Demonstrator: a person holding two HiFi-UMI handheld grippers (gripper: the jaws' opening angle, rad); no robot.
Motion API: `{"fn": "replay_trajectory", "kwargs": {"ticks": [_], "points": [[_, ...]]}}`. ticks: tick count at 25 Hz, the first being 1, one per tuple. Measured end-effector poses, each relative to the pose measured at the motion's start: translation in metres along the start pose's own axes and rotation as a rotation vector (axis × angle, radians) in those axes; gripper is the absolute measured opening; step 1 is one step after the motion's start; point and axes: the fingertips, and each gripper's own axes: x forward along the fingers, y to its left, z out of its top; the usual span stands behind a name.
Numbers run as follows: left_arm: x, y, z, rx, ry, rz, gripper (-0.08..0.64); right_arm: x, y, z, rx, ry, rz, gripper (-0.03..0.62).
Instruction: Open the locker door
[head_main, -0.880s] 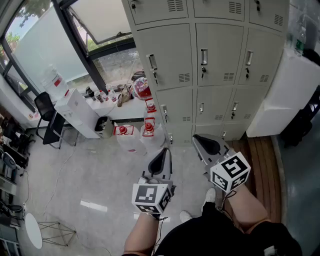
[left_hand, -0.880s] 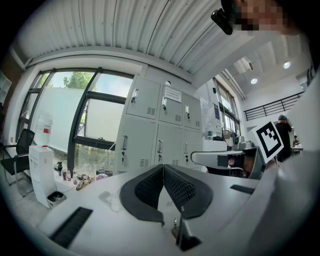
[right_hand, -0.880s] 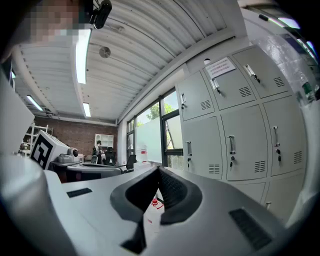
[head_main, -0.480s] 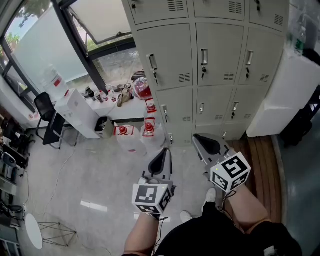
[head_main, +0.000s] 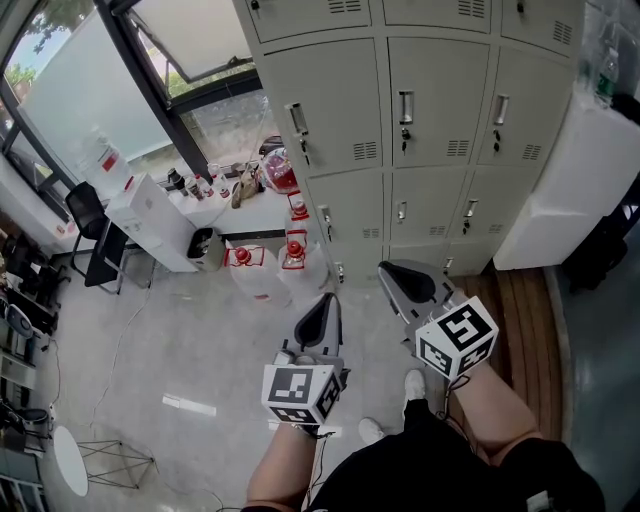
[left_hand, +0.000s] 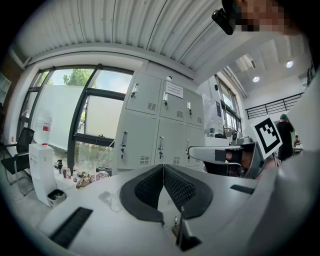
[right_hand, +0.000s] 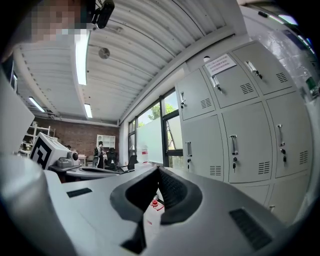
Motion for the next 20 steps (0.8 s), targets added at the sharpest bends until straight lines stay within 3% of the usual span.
{"fn": "replay_trajectory", "kwargs": {"ticks": [20], "points": [[0.112, 0.009, 0.017, 0.015, -0.018, 0.149, 0.017, 0.055, -0.113, 0.006, 0.026, -0.004, 0.124, 0.054]]}}
